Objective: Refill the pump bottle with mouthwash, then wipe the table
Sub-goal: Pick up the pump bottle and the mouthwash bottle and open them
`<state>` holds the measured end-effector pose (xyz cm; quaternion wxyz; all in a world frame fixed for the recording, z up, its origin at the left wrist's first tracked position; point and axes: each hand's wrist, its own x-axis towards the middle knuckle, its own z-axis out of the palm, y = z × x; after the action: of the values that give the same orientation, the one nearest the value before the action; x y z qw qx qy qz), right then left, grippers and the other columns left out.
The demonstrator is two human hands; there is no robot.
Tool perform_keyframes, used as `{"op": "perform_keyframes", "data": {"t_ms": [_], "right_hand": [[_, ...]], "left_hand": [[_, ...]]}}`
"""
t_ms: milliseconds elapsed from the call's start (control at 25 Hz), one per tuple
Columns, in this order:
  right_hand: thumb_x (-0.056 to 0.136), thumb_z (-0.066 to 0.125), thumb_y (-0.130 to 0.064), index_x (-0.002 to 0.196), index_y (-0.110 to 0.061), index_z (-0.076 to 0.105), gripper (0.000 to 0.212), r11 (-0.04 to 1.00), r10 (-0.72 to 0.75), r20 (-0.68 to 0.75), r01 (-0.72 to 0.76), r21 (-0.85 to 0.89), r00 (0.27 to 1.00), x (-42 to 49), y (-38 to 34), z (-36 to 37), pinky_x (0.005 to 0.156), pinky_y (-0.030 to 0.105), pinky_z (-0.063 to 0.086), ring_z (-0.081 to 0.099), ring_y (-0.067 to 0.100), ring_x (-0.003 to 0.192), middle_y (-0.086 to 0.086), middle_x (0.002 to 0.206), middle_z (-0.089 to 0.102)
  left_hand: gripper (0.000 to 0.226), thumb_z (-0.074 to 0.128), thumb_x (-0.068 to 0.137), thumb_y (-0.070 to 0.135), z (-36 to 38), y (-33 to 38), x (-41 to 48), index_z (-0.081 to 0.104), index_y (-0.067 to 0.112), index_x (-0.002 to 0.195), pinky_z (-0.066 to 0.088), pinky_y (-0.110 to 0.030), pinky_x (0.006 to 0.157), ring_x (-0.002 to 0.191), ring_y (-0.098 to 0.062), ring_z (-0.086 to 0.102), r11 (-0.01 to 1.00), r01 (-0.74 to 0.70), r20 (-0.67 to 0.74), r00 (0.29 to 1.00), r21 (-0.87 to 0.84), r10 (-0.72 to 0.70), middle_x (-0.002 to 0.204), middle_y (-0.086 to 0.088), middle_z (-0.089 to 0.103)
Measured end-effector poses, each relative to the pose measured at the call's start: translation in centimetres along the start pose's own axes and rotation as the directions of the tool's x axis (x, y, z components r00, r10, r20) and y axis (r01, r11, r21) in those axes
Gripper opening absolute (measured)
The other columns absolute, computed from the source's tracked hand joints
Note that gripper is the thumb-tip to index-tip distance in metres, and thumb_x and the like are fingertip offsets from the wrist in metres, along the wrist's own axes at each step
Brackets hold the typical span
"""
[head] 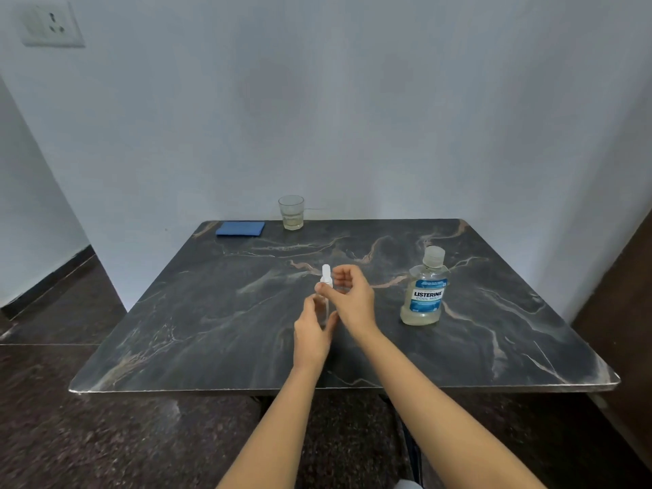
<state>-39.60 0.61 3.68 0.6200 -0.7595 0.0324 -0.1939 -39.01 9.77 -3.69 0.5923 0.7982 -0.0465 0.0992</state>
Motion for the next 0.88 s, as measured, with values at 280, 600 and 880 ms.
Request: {"op": "perform_keyframes", "data": {"t_ms": [280,600,880], "right_hand": [[0.079,0.072,-0.02,0.088,-0.02,0.067,0.011,0.997,-0.079,-0.05,0.078,-0.025,0.996,-0.1,1.1,1.2,0.071,0.023,0.053,0.066,0.01,0.08,-0.005,0.083,0.07],[0.086,0.065,-0.017,0.09,-0.02,0.068,0.005,0.991,-0.128,-0.027,0.128,-0.03,0.991,-0.1,1.4,1.3,0.07,0.015,0.044,0.063,0.003,0.084,-0.008,0.085,0.07],[0.098,0.047,-0.012,0.108,-0.019,0.064,0.021,0.996,-0.073,0.239,0.059,0.066,0.968,0.9,1.8,0.1,0.089,0.018,0.049,0.063,0.004,0.104,-0.006,0.104,0.07]], "left_hand": [[0.039,0.062,0.091,0.023,-0.3,-0.8,-0.6,0.047,0.029,0.127,0.051,-0.039,0.096,0.113,-0.006,0.059,0.998,-0.067,0.023,0.997,-0.005,0.068,0.121,0.007,0.063],[0.041,0.06,0.091,0.016,-0.6,-0.1,-0.8,0.047,0.029,0.127,0.051,-0.039,0.096,0.111,-0.007,0.06,0.996,-0.086,0.018,0.996,0.014,0.086,0.118,0.006,0.064],[0.038,0.06,0.091,0.017,-0.7,0.2,-0.7,0.048,0.021,0.127,0.05,-0.04,0.097,0.111,-0.015,0.061,0.996,-0.07,0.049,0.997,0.048,0.068,0.12,0.0,0.064]]}}
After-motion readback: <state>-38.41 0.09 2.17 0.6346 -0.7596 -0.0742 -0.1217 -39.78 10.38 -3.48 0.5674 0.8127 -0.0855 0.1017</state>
